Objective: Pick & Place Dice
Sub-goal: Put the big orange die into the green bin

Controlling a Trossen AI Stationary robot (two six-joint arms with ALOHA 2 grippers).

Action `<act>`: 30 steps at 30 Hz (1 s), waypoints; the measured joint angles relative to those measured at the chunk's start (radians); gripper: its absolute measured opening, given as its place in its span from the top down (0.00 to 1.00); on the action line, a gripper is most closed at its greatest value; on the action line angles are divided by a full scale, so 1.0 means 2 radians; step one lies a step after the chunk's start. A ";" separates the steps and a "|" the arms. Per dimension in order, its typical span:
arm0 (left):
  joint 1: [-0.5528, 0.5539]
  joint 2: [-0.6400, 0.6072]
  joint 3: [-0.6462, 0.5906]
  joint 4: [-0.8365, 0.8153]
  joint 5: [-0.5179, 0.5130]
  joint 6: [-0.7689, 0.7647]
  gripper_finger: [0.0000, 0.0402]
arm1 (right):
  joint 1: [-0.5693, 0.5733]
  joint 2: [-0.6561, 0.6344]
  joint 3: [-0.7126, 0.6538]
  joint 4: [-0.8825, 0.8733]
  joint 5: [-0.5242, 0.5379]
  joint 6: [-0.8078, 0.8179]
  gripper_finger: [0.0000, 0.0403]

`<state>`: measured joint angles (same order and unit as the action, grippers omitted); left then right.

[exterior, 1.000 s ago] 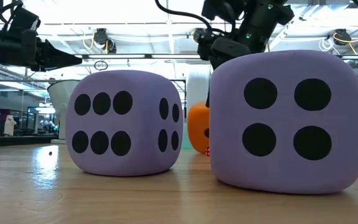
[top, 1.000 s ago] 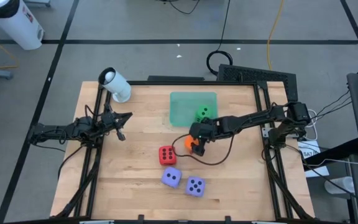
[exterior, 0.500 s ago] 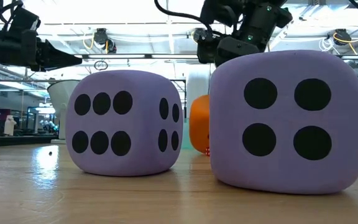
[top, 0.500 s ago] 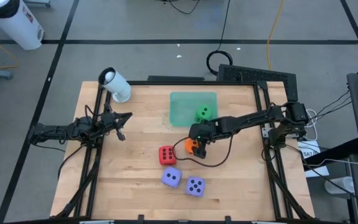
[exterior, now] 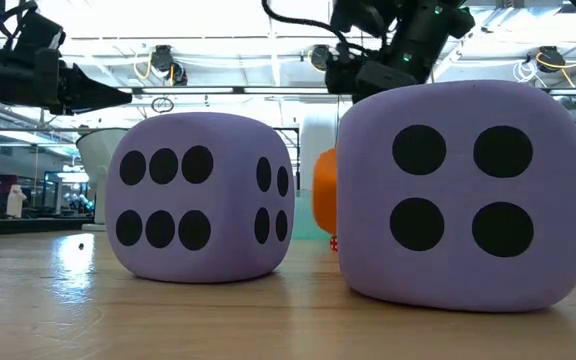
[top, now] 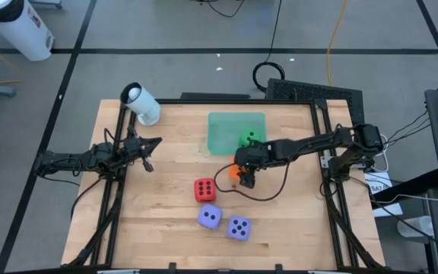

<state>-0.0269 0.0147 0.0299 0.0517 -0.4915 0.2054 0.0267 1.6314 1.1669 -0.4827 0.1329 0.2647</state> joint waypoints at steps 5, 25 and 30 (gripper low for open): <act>0.000 0.000 0.000 0.000 -0.002 0.000 0.92 | 0.001 -0.006 0.001 0.009 -0.001 0.000 0.27; 0.000 0.000 0.000 0.000 -0.003 -0.001 0.92 | -0.104 -0.053 0.115 0.028 0.078 -0.091 0.27; 0.000 0.000 0.000 0.001 -0.004 0.004 0.92 | -0.157 -0.039 0.114 0.025 0.038 -0.107 0.27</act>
<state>-0.0268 0.0149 0.0303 0.0533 -0.4987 0.2139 -0.2879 1.5540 1.3956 -0.4329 0.2094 0.0511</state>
